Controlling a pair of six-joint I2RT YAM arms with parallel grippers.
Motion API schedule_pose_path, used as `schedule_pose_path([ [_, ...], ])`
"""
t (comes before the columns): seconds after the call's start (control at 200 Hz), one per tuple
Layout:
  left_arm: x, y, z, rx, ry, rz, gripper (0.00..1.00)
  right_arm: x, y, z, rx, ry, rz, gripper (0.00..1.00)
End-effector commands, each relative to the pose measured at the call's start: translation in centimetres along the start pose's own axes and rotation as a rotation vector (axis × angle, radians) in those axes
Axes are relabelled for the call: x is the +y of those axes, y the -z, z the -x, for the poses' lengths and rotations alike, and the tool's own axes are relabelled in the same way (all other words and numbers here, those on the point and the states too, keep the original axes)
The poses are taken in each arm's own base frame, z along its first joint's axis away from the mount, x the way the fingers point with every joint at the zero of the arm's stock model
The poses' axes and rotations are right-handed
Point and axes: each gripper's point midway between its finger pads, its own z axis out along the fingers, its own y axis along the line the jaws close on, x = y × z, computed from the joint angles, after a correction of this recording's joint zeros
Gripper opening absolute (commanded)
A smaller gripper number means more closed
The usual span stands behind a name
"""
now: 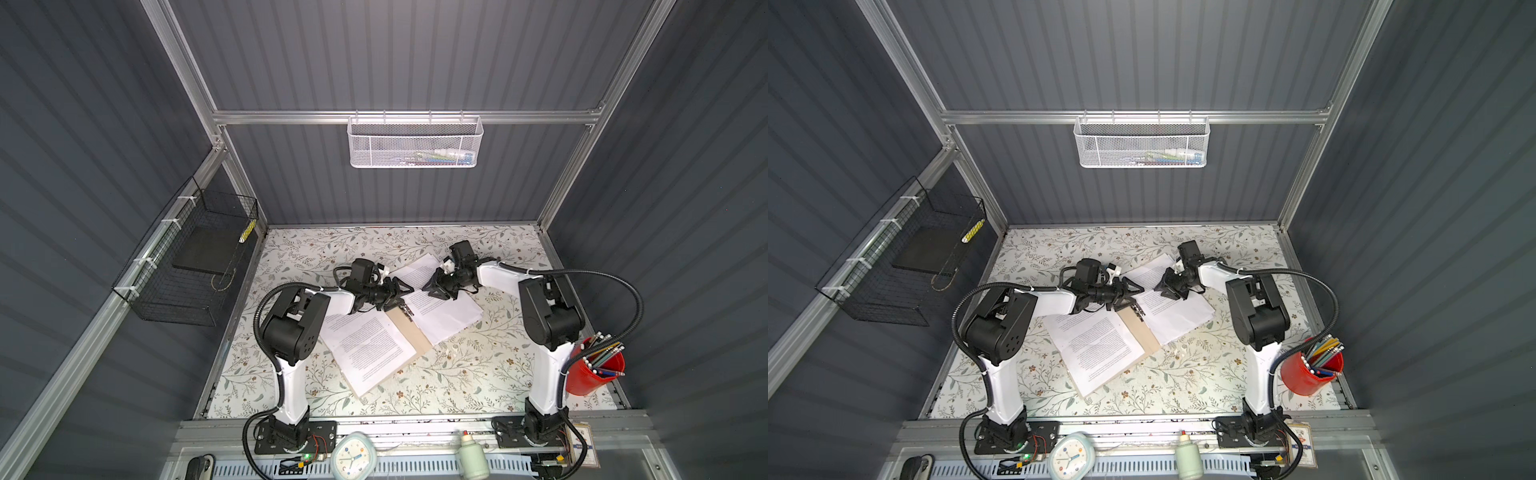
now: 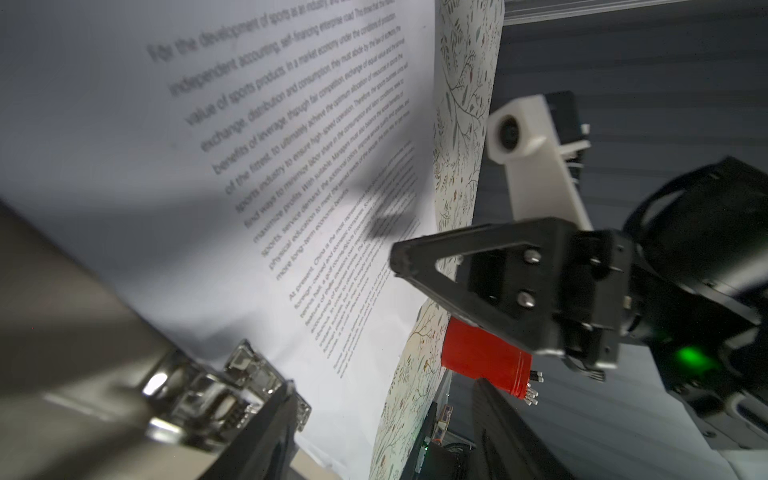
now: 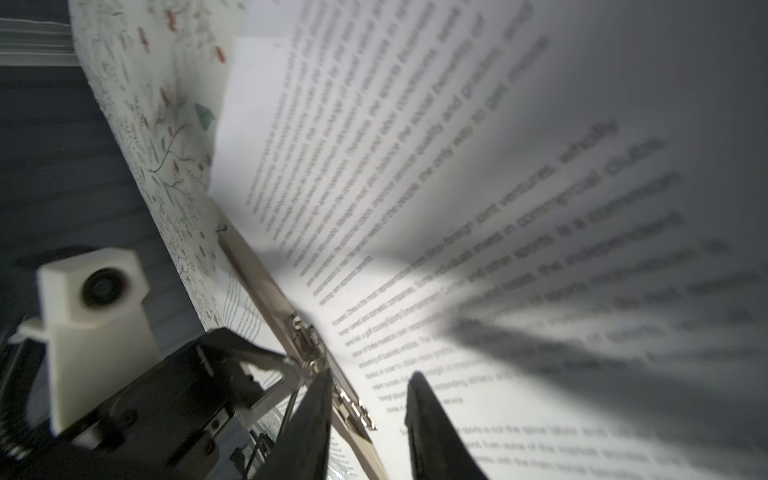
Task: Put the files into the folder
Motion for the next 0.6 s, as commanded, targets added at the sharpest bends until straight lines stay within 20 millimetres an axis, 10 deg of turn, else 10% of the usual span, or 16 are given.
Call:
schedule_pose_path([
  [0.0,0.6,-0.2,-0.3,-0.003,-0.025,0.026,0.67,1.8,3.9,-0.1,-0.095,0.004,0.019,0.40],
  [0.21,0.9,-0.3,-0.6,-0.005,-0.030,0.036,0.67,2.8,6.5,-4.3,-0.077,-0.052,0.060,0.38],
  [0.595,1.4,-0.3,-0.7,-0.010,-0.013,0.052,0.67,6.1,-0.1,-8.3,0.080,-0.126,0.103,0.23],
])
